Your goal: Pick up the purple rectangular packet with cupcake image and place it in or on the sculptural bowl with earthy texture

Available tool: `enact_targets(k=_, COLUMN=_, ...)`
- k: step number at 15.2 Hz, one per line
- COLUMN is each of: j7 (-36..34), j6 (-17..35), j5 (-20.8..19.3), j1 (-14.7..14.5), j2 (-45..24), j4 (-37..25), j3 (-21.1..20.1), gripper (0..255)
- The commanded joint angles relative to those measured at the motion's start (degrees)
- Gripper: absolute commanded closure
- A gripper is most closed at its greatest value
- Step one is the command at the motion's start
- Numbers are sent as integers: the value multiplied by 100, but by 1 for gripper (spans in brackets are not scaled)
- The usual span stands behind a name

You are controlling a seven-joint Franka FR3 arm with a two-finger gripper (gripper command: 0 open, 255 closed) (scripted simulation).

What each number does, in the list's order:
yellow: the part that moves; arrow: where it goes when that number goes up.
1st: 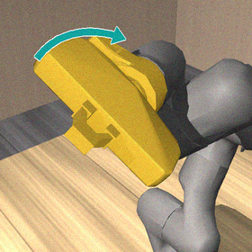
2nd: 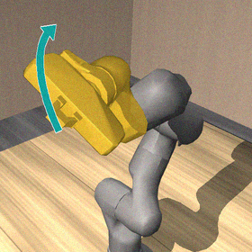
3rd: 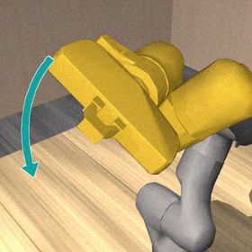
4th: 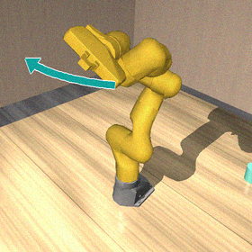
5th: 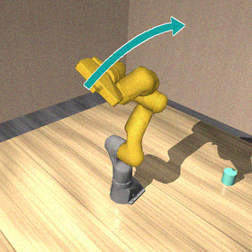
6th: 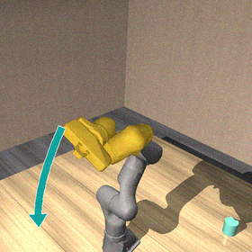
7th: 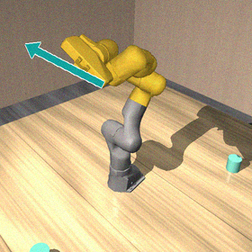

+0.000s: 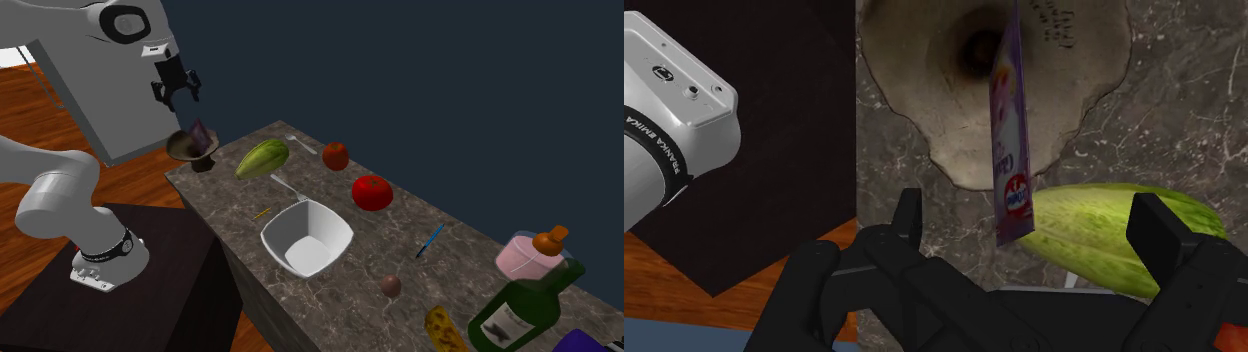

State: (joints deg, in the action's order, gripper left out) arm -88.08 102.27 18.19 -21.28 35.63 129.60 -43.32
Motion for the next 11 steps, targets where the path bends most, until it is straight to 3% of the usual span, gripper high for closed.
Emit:
enact_targets(k=1, j7=-6, j6=-267, j5=-63, j1=31, j2=-23, j4=-280, j3=71, gripper=0)
enact_targets(k=3, j7=-33, j6=-597, j5=-124, j1=55, j2=-46, j4=-629, j3=144, gripper=0)
enact_targets(k=11, j7=-33, j6=-597, j5=-124, j1=55, j2=-46, j4=-629, j3=144, gripper=0)
